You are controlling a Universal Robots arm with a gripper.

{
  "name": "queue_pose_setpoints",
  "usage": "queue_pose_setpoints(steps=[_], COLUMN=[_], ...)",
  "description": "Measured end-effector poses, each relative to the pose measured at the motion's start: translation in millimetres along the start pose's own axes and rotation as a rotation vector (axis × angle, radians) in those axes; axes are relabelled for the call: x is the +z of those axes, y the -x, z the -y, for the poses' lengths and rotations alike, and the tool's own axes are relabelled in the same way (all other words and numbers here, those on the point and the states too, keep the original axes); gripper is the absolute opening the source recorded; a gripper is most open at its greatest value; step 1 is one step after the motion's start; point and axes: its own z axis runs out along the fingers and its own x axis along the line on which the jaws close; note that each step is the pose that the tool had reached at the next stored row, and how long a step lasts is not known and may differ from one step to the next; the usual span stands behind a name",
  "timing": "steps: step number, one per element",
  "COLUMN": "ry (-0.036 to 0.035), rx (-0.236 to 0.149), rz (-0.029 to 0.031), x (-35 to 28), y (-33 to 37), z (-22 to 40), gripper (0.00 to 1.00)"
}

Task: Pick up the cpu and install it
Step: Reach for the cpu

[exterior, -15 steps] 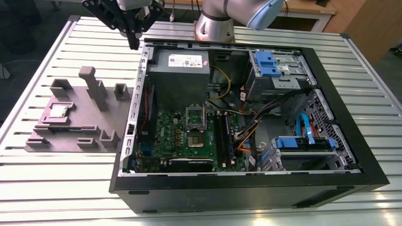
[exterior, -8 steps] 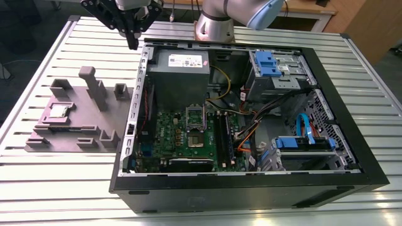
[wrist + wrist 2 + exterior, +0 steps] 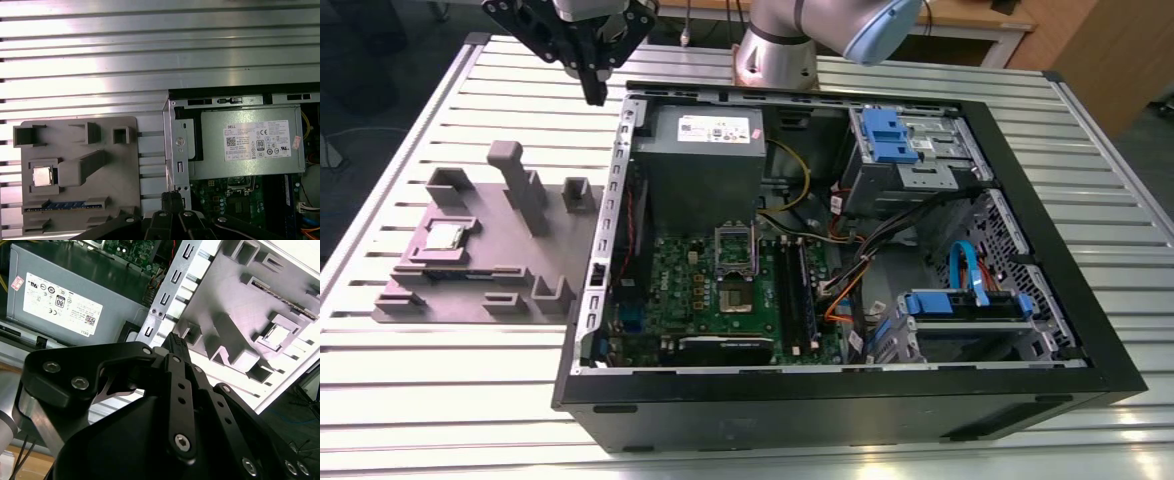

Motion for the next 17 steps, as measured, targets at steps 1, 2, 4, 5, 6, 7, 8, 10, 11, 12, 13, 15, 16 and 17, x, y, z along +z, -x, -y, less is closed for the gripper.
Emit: queue_pose_setpoints(steps=[1, 2, 4, 5, 6, 7, 8, 10, 11, 12, 13, 15, 16, 17], ry=[0.0000, -0.0001, -0.0001, -0.0001, -0.0002, 0.0000, -0.0001, 0.0000, 0.0000, 0.0000, -0.0001, -0.0001, -0.0001, -0.0001], rx=[0.000, 0.000, 0.000, 0.000, 0.000, 0.000, 0.000, 0.000, 0.000, 0.000, 0.000, 0.000, 0.000, 0.000], rz=[0.0000, 0.0000, 0.0000, 0.0000, -0.0001, -0.0001, -0.0001, 0.0000, 0.0000, 0.0000, 0.0000, 0.0000, -0.0001, 0.0000], x=[0.0, 0.0, 0.0, 0.0, -0.1, -0.1, -0.1, -0.1, -0.1, -0.1, -0.2, -0.2, -0.2, -0.2], y=[0.0, 0.0, 0.0, -0.1, -0.5, -1.5, -2.5, -4.3, -4.7, -4.8, -5.2, -6.3, -6.7, -7.2], z=[0.0, 0.0, 0.0, 0.0, 0.1, 0.1, 0.2, 0.3, 0.4, 0.4, 0.4, 0.5, 0.5, 0.5], gripper=[0.11, 0.11, 0.11, 0.11, 0.11, 0.11, 0.11, 0.11, 0.11, 0.11, 0.11, 0.11, 0.11, 0.11])
